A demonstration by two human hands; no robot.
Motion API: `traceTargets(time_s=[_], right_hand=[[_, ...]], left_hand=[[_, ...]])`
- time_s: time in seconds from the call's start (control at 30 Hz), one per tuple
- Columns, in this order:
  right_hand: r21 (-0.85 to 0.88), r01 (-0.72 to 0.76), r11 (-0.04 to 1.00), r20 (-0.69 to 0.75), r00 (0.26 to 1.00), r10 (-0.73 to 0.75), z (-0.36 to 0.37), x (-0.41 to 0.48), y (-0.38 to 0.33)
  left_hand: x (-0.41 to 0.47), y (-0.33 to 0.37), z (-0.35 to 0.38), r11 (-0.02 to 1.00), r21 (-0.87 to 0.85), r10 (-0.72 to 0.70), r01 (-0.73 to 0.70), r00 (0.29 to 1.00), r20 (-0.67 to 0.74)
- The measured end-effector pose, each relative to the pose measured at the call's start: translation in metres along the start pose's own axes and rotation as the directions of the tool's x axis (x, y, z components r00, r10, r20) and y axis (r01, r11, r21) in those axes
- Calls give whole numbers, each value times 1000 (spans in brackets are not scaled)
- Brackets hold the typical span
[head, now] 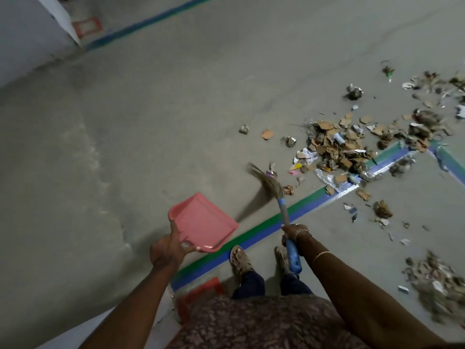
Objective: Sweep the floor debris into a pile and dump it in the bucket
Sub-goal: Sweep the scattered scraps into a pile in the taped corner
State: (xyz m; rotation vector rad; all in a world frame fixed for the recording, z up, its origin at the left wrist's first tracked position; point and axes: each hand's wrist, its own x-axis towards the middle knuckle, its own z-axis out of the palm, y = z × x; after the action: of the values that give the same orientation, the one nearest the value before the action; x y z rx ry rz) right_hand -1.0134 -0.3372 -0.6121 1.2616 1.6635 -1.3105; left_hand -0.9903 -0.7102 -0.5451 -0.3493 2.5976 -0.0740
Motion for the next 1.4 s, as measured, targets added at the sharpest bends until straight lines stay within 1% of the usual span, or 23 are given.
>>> traceTargets(time_s=[0.13, 0.23, 0.33, 0.47, 0.53, 0.63, 0.77, 0.83, 0.87, 0.93, 1.0, 1.07, 1.13, 1.17, 1.27, 1.4], right_hand=[[205, 4, 979, -139, 990, 25, -23, 9, -1], [334, -2, 943, -191, 979, 70, -47, 7, -1], [358, 35, 933, -227, 973, 51, -75, -4, 7], [380, 89, 921, -132, 990, -41, -102, -34, 31], [343, 80, 936, -65, 996, -61, -109, -49, 41], [298, 43, 954, 34, 998, -56, -114, -60, 56], [166, 30, 986, 107, 993, -49, -107, -49, 71], [120, 11, 993, 114, 993, -25, -100, -33, 76], [124, -6, 992, 106, 994, -7, -96, -25, 77], [168, -48, 985, 80, 996, 35, -91, -7, 81], [230, -84, 970, 68, 995, 70, -90, 7, 87], [351, -113, 929, 40, 994, 106, -97, 12, 90], [500, -119, 858, -9, 990, 142, -110, 13, 90], [552, -112, 826, -32, 987, 155, -118, 19, 90], [662, -88, 744, -85, 978, 191, -146, 31, 89], [803, -56, 593, -133, 953, 271, -185, 38, 84]], left_hand=[[25, 11, -10, 991, 85, 107, -105, 994, -24], [38, 23, -17, 978, 137, 165, -159, 986, -33], [48, 41, -23, 968, 147, 208, -203, 978, -20], [61, 69, -26, 953, 148, 275, -265, 960, -46], [64, 85, -29, 939, 160, 319, -306, 946, -61], [65, 104, -32, 916, 178, 368, -358, 930, -22], [62, 124, -29, 888, 233, 412, -397, 911, -18], [61, 134, -29, 873, 263, 430, -411, 903, -18], [60, 139, -29, 869, 271, 437, -413, 899, -29], [58, 149, -29, 859, 297, 450, -418, 892, -47], [58, 156, -31, 849, 320, 448, -420, 894, -15], [58, 163, -31, 852, 302, 450, -428, 893, -2], [59, 172, -30, 847, 281, 470, -450, 883, -1], [61, 177, -31, 846, 285, 476, -450, 879, -26], [56, 201, -49, 851, 305, 455, -427, 890, -23], [50, 231, -70, 833, 325, 485, -447, 874, -39]])
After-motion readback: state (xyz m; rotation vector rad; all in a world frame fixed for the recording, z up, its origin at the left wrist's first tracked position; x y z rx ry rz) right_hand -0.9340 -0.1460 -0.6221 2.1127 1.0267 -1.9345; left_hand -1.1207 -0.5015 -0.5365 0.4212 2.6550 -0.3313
